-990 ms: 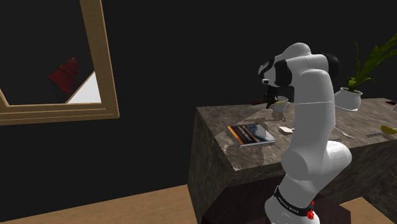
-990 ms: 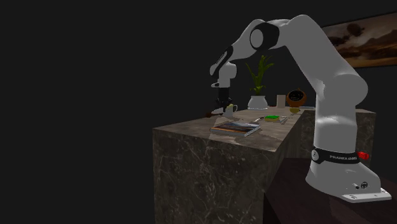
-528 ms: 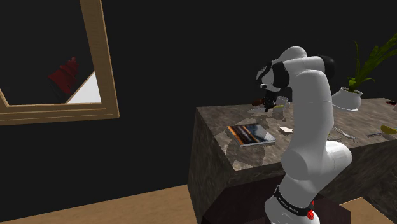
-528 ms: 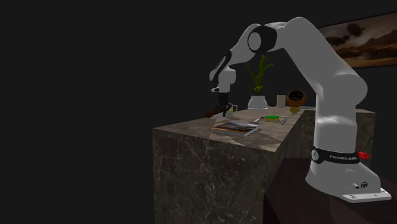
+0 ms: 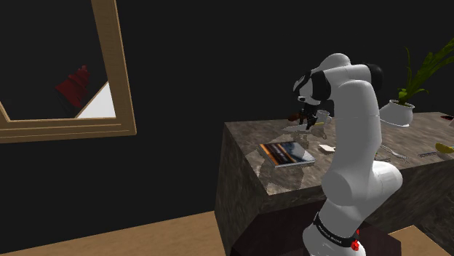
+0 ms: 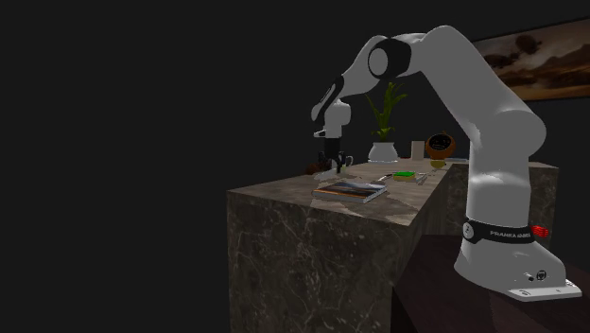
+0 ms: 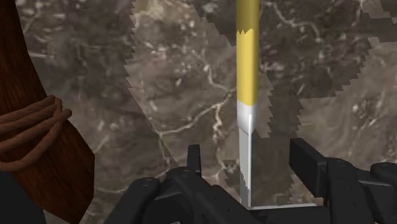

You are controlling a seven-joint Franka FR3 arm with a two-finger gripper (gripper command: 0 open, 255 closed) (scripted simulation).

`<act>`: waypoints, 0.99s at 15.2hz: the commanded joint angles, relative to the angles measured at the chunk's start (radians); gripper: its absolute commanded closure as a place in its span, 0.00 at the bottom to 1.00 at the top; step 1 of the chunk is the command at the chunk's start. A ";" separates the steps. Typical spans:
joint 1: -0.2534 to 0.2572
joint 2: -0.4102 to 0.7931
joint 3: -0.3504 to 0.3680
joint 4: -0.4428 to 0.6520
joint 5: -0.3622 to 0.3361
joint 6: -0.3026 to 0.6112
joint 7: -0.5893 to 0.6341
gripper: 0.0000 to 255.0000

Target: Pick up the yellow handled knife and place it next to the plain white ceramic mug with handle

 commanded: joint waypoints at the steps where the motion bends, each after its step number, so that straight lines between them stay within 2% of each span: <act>1: 0.000 0.000 0.000 0.000 0.000 0.000 0.000 0.00; 4: 0.000 0.000 0.000 0.000 0.000 0.000 0.000 0.00; 8: 0.013 -0.053 -0.024 0.054 -0.038 -0.099 0.024 0.00; 15: 0.013 -0.053 -0.024 0.054 -0.038 -0.099 0.024 0.00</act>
